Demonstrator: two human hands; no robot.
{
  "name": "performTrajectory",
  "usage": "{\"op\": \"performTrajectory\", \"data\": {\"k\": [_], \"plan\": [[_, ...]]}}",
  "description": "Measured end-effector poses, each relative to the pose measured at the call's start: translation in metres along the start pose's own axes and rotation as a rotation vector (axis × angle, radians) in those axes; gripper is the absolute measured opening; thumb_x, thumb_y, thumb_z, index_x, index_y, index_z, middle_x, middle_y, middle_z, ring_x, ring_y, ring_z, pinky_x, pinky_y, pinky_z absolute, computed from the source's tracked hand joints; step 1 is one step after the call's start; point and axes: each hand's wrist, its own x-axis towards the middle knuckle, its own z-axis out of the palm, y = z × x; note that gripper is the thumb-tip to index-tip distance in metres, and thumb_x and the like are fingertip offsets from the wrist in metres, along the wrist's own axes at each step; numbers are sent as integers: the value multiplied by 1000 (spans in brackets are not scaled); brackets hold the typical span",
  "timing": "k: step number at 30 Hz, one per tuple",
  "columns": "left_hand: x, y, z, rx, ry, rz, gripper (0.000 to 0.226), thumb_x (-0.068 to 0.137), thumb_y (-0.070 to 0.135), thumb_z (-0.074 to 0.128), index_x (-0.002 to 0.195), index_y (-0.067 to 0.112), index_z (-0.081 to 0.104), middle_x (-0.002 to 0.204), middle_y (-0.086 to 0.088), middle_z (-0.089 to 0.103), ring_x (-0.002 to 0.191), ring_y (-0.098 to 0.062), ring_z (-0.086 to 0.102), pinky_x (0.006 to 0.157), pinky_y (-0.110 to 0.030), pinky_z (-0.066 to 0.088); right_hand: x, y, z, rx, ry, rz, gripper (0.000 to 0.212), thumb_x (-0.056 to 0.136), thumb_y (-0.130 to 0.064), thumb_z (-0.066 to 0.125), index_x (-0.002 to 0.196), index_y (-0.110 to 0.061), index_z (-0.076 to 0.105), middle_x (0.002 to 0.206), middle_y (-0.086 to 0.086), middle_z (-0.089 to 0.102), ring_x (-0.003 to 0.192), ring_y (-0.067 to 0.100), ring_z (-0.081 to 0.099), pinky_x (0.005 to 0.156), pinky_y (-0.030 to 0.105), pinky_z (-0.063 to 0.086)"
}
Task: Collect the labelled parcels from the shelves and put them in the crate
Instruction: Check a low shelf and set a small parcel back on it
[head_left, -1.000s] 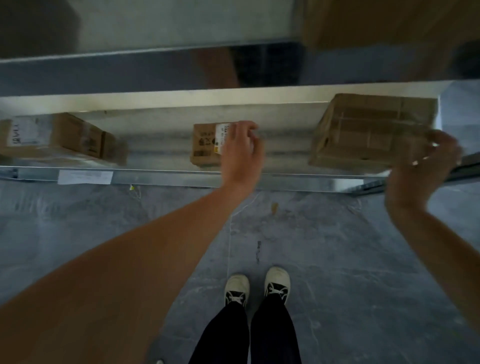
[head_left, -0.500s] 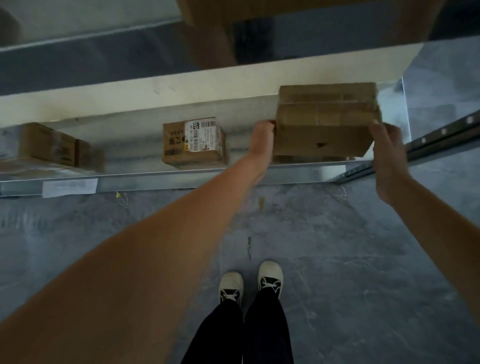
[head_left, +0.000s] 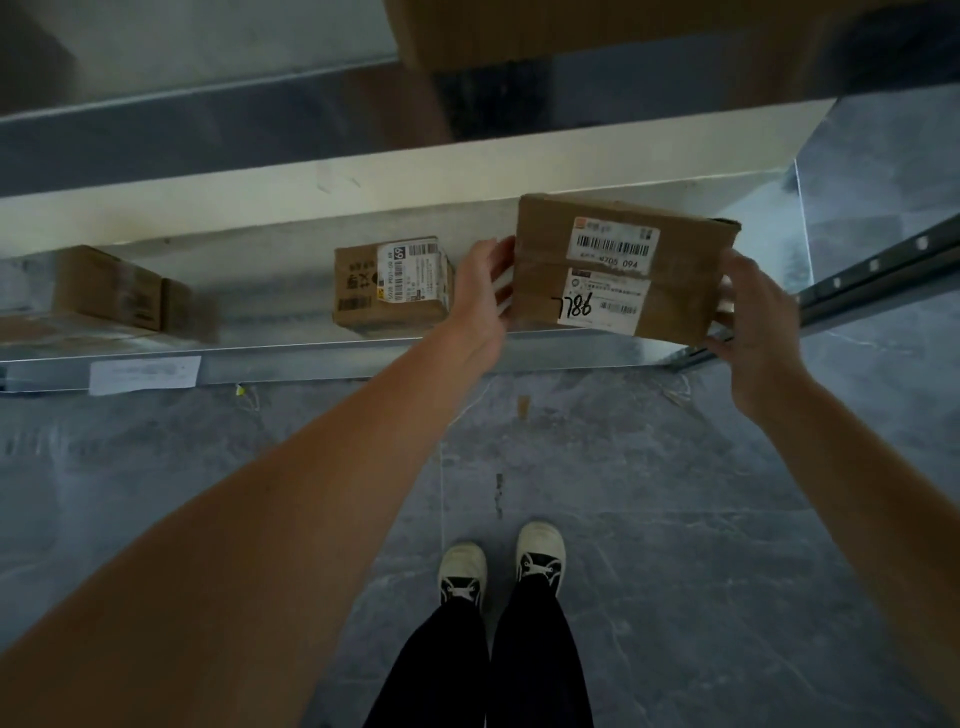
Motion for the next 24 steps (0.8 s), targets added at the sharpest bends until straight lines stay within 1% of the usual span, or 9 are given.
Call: {"op": "performTrajectory", "data": {"k": [3,5,6,8,12,14,18,21,24], "plan": [[-4,-7,-3,40,-27,17,30,99,25,36,92,19,65,92,3,66,86,-14,59,67,-28,46,-4,2,0,18,-36,-1,27,100,-31,48,125,-28,57,98,-17,58,92,2,55,77,25,52],[-6,-10,-5,45,-18,35,30,99,22,36,89,20,65,87,4,66,80,-11,59,65,-25,45,-6,4,1,-11,-47,-20,24,100,-28,48,122,-29,57,99,-17,58,92,0,55,81,26,51],[-5,-12,-7,40,-13,39,31,99,21,36,89,20,65,86,4,66,81,-11,59,66,-26,45,-6,5,2,-26,-45,-28,21,100,-27,48,119,-30,57,100,-17,58,93,1,54,83,26,50],[-3,-14,-10,34,-16,41,30,98,20,37,88,20,66,88,3,66,85,-12,58,70,-27,44,-6,6,4,-37,-16,-45,15,98,-26,49,112,-28,57,94,-16,56,90,3,53,79,21,45],[1,-11,-12,8,-12,26,30,97,19,38,89,19,67,89,3,66,79,-11,57,62,-24,42,-7,7,7,-1,50,-32,13,96,-28,53,101,-20,62,85,-12,54,92,11,51,76,23,41],[2,-9,-14,5,-14,28,30,97,19,40,87,19,68,87,4,66,77,-10,56,61,-24,43,-6,9,7,-13,37,-29,12,97,-28,52,94,-20,61,85,-12,54,87,8,51,73,21,42],[4,-5,-14,22,-9,21,30,97,21,39,89,18,67,91,5,66,78,-10,55,63,-24,43,-7,8,11,-31,23,-29,20,97,-28,51,78,-29,55,85,-13,54,80,3,50,67,18,41],[8,-7,-17,48,-7,-20,37,100,30,34,107,15,67,104,7,66,83,-9,58,62,-24,40,-3,13,11,-74,46,-75,12,94,-29,53,91,-21,61,87,-9,56,82,6,49,70,20,39],[15,-16,-24,55,-23,-48,44,100,42,35,115,14,66,107,7,67,93,-11,62,70,-26,39,0,19,13,-109,84,-147,23,92,-24,52,112,-13,56,96,-6,56,86,6,51,71,18,41]]}}
